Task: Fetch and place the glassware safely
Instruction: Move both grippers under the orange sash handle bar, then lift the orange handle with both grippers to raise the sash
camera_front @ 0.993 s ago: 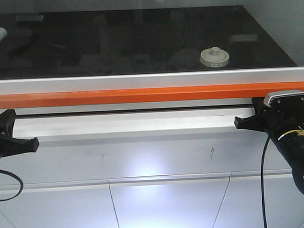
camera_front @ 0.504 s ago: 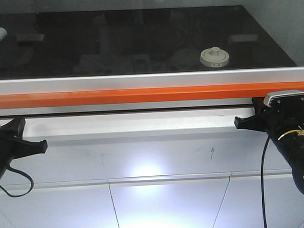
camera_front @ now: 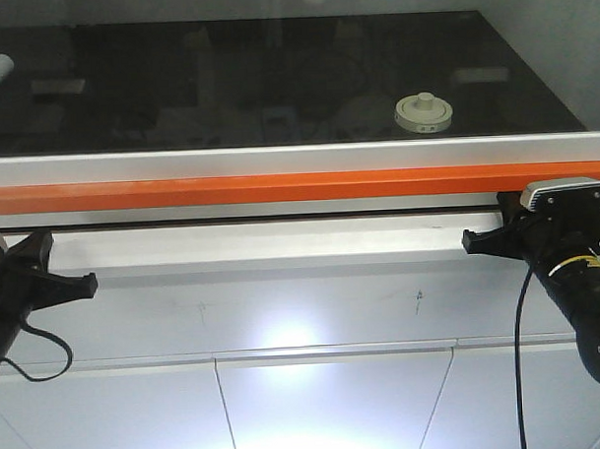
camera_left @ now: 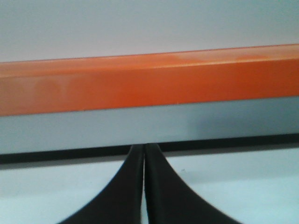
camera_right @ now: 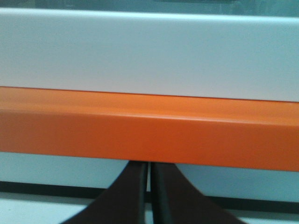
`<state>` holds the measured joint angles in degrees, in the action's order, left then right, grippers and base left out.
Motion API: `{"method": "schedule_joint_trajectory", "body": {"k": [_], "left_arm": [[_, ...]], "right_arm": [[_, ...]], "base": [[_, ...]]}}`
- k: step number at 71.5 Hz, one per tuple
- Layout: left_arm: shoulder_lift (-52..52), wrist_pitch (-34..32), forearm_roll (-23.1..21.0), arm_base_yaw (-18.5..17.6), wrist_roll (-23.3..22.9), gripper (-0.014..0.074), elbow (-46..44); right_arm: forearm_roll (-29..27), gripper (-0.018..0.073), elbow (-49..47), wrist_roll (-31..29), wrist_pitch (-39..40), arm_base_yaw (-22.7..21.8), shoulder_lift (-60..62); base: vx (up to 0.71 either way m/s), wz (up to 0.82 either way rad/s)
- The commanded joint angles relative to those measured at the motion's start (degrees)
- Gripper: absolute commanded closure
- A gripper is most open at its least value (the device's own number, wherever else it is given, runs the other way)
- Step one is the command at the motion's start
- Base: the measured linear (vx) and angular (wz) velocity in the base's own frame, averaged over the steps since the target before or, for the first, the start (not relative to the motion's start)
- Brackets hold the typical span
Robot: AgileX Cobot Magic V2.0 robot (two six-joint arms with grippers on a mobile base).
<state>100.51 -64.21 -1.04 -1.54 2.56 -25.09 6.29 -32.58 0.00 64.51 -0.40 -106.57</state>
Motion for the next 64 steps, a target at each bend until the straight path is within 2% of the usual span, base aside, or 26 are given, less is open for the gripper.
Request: {"method": "schedule_joint_trajectory", "body": {"k": [1,13,37,50,64], "left_arm": [[-1.8,-3.8,-0.1,0.0,-0.1,0.0603,-2.6],[-1.8,-0.4,-0.1,0.0,-0.1,0.0603,-4.9],[-1.8,-1.0,-0.1,0.0,-0.1,0.0603,-7.6],[-1.8,-2.7,3.0,0.0,-0.1,0.0603,-7.7],[-1.8,-2.6,2.8,0.0,-0.1,0.0603,-7.7]], "right_arm": [[0.4,0.0563,-1.4,-0.5,6.5,0.1,2.1],[0.4,0.0563,-1.4,-0.5,6.5,0.1,2.1],[0.4,0.0563,-1.4,-0.5,6.5,0.1,2.1],[0.4,0.0563,-1.4,-0.5,6.5,0.1,2.1],[0.4,0.0563,-1.4,-0.5,6.5,0.1,2.1]], "base": [[0.00,0.00],[0.00,0.00],[0.00,0.00],[0.00,0.00],[0.00,0.00]]}}
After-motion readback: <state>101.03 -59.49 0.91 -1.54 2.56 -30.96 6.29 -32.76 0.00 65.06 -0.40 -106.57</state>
